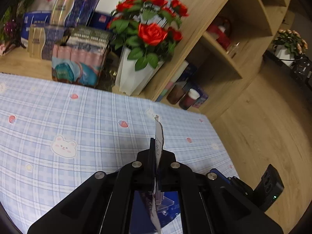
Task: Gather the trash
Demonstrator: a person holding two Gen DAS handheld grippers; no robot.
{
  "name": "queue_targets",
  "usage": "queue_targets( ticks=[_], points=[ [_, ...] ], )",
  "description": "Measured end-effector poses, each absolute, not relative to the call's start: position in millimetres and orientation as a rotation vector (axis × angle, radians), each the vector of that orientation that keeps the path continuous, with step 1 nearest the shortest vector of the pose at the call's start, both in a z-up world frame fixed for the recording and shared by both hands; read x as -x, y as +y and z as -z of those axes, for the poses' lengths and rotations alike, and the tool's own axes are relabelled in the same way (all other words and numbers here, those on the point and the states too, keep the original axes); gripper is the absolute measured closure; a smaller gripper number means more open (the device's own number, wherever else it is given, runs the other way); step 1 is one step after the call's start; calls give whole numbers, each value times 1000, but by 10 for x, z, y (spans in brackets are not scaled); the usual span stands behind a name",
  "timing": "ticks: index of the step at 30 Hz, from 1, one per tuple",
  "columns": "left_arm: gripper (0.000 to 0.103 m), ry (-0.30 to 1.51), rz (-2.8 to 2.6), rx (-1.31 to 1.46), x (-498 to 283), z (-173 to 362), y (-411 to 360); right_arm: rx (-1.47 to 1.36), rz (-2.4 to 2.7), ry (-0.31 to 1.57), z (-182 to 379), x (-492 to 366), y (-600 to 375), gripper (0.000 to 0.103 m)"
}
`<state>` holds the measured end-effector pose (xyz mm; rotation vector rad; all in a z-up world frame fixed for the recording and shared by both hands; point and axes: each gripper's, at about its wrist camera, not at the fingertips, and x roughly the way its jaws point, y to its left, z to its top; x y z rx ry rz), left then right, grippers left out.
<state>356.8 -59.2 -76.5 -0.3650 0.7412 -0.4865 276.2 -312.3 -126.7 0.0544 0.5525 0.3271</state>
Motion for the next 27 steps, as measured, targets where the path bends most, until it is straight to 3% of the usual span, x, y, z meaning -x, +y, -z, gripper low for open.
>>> queue_targets(
  ticks=[2, 3, 14, 16, 20, 22, 27],
  points=[
    [101, 715, 488, 353, -3455, 668, -550, -56, -324, 551, 1237, -2717, -3117, 88],
    [101, 706, 487, 350, -3413, 636, -545, -56, -321, 551, 1217, -2687, -3113, 98],
    [101, 625, 484, 339, -2856, 305, -302, -39, -230, 583, 1227, -2435, -3190, 96],
    [101, 622, 483, 347, -2770, 310, -242, -60, -184, 588, 1302, -2371, -3327, 70],
    [101, 611, 470, 364, -2597, 362, -124, -95, -94, 620, 1485, -2286, -3594, 52],
    [101, 603, 465, 379, -2520, 399, -47, -127, -48, 629, 1589, -2231, -3742, 34],
    [101, 614, 453, 443, -2405, 529, 166, -176, -13, 689, 1812, -2263, -3930, 27]
  ],
)
